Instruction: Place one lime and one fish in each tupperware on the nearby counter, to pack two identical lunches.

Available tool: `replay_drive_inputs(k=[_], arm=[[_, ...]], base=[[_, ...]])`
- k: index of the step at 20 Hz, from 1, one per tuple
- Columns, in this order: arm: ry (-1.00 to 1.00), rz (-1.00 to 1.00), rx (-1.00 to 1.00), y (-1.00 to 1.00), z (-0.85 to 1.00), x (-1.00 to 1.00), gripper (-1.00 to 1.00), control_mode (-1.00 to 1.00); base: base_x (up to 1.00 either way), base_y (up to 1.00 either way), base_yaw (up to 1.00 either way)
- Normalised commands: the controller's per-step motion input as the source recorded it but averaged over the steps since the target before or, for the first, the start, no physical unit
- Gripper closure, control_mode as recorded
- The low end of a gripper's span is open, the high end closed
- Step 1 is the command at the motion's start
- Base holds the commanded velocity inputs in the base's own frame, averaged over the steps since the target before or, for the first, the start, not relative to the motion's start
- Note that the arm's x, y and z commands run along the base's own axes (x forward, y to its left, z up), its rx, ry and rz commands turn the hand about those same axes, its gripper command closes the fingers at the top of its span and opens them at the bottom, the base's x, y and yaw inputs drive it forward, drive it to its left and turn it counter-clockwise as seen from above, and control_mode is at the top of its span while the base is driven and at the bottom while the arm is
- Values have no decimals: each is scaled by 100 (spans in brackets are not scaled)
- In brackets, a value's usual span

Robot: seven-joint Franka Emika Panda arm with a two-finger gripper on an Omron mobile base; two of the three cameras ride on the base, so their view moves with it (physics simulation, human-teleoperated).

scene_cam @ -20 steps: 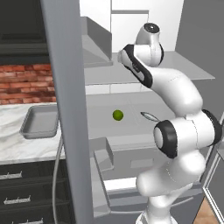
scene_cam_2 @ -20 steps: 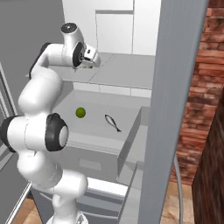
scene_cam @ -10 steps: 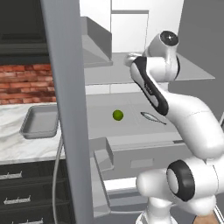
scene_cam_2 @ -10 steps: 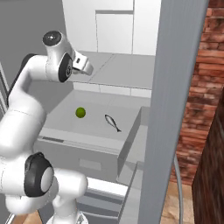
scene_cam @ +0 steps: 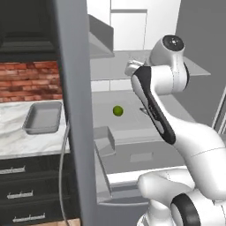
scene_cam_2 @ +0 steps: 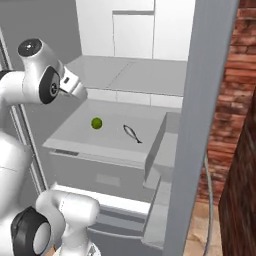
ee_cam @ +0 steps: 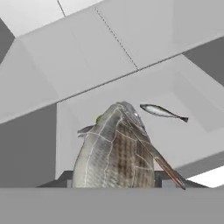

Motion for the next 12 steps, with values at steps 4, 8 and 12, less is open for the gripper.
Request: replay_drive_inputs(k=[4,8,12], arm=[[0,0,0,0,0,0,100,100],[0,0,0,0,0,0,100,100],[0,0,0,0,0,0,100,100]], base=[[-100,45,-11],[-100,47,-15],[-100,55,-18]])
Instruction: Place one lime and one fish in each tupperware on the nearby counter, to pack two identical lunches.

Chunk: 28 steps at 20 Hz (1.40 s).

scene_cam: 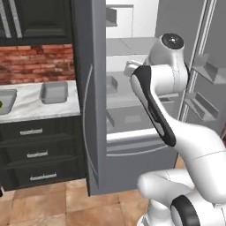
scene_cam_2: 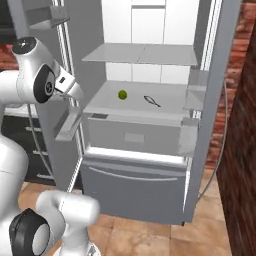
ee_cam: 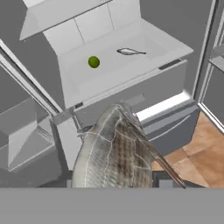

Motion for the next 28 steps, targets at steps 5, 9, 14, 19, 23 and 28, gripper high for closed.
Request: replay_drive_inputs(k=[5,9,14,19,23,28], arm=[[0,0,0,0,0,0,100,100],[0,0,0,0,0,0,100,100],[0,0,0,0,0,0,100,100],[0,0,0,0,0,0,100,100],[0,0,0,0,0,0,100,100],[0,0,0,0,0,0,100,100]], base=[[-100,59,-19],[-100,90,-12],[-9,100,19],[47,100,10],[100,100,-1],[100,100,-5]])
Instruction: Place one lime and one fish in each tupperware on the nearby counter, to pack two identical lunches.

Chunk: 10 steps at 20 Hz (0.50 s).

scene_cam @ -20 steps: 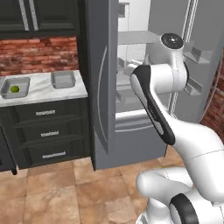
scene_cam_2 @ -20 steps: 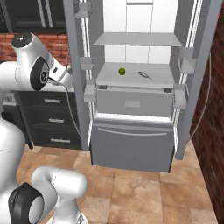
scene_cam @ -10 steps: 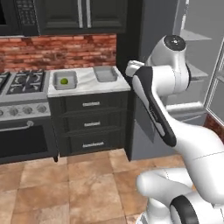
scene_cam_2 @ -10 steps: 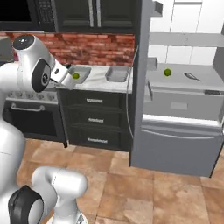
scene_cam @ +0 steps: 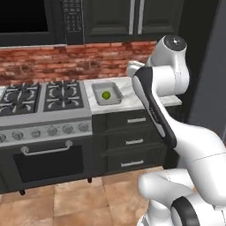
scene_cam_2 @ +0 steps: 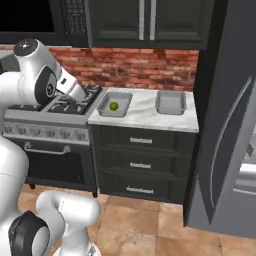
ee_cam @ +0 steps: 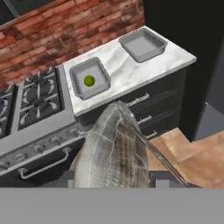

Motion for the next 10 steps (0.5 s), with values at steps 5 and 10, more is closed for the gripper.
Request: replay_drive_inputs(k=[5,10], arm=[[0,0,0,0,0,0,100,100],[0,0,0,0,0,0,100,100]], base=[[100,66,-7],[100,-5,-20]])
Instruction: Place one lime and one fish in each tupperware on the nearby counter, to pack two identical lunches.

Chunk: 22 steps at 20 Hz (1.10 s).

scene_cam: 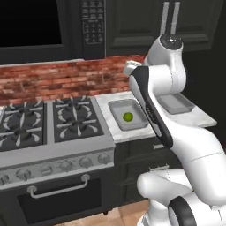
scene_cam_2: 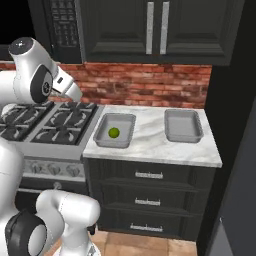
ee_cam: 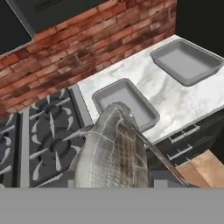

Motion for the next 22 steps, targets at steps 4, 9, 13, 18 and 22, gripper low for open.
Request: replay_drive_inputs(k=[4,9,13,18,22], arm=[[0,0,0,0,0,0,100,100],[0,0,0,0,0,0,100,100],[28,0,7,-19,-50,-4,100,-100],[61,0,12,-53,-100,-36,100,-100],[40,3,0,-43,-100,24,100,-100]], base=[[94,-24,-5],[54,-17,0],[1,-9,0],[0,0,0],[0,0,0]])
